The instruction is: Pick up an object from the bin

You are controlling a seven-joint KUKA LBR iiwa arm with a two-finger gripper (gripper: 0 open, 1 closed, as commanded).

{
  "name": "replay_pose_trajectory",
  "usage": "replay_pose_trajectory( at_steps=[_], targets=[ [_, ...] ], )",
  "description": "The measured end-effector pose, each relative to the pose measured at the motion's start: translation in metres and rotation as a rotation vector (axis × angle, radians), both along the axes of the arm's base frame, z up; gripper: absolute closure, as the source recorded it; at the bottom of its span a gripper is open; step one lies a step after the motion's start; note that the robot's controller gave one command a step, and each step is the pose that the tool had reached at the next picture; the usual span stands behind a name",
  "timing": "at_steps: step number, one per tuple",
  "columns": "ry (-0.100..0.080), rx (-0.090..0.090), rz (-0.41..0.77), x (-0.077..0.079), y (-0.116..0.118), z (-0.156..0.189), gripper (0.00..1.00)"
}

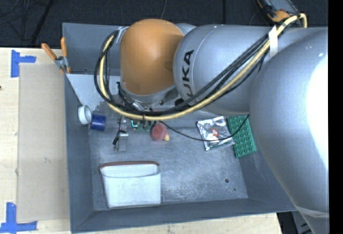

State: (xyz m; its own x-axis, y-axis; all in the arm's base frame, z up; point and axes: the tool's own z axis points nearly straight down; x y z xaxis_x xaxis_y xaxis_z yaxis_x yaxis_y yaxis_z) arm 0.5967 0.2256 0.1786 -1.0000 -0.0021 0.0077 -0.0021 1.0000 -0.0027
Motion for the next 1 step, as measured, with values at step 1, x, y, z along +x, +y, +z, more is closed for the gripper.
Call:
replay_pose_trajectory(
  at_steps=[1],
  targets=[
    [-0.009,0.007,0.188,-0.081,-0.0402,-0.1079,0.0]
  ],
)
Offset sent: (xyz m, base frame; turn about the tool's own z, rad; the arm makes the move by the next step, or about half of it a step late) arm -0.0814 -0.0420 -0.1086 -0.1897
